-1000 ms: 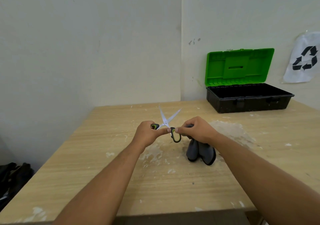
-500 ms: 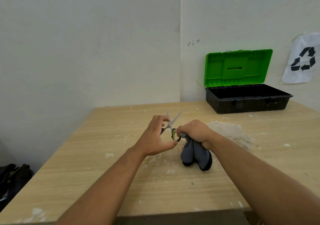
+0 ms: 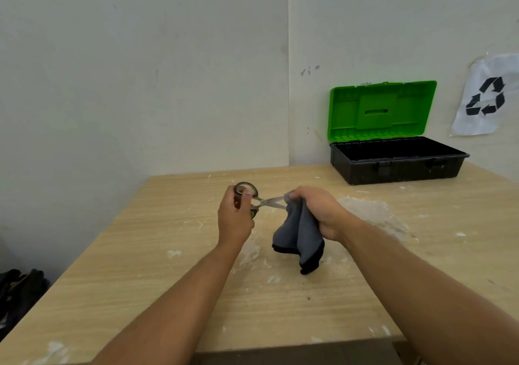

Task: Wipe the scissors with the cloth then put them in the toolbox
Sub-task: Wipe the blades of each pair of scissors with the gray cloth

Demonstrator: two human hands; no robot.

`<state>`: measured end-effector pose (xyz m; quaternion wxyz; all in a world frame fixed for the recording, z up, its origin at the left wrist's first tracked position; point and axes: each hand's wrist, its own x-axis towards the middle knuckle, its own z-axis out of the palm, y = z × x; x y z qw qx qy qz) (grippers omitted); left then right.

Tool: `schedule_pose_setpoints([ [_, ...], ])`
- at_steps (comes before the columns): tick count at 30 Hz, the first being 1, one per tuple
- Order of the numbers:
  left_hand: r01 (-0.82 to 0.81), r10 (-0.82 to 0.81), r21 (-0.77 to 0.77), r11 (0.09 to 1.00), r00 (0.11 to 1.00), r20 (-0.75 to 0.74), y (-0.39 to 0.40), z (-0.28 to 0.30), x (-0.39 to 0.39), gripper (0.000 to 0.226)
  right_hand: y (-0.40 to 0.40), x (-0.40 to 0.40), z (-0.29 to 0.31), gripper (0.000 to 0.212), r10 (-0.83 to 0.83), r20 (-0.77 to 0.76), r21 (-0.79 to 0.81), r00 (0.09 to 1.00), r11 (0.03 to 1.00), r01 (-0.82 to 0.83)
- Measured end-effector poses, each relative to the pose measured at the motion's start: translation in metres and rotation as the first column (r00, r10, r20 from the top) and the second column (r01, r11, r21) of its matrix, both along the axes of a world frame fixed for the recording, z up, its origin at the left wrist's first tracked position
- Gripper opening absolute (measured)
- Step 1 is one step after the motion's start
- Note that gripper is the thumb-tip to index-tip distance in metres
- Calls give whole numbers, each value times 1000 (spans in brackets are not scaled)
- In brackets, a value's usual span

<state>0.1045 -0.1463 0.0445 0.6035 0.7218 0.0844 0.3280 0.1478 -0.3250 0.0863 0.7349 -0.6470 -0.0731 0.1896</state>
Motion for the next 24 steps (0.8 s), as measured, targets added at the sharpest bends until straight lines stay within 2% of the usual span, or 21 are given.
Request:
schedule_pose_setpoints([
  [3,15,-42,-304,952,996,-84,-1,3,4,19,4,-2,-3,4,-140,238,-193,961,963,188],
  [5,25,-70,-426,904,993,-90,-5,6,5,23,8,-3,-6,12,-209,441,-250,873,906,343],
  [7,16,-66,-483,875,994,-85,-10,7,5,29,13,-6,-9,17,-219,600,-232,770,873,430],
  [12,10,-23,-466,885,999,-24,-22,5,2,28,28,-14,-22,17,-175,807,-148,563,865,480],
  [15,-18,13,-431,902,1000,-14,-28,4,4,27,40,-19,-28,20,-137,862,-136,488,865,483],
  [20,-144,149,-326,934,989,-9,-27,4,7,27,44,-25,-39,37,170,911,-331,376,845,420],
  [24,-261,270,-181,948,962,30,-21,4,6,26,34,-22,-41,44,359,875,-482,325,711,512],
])
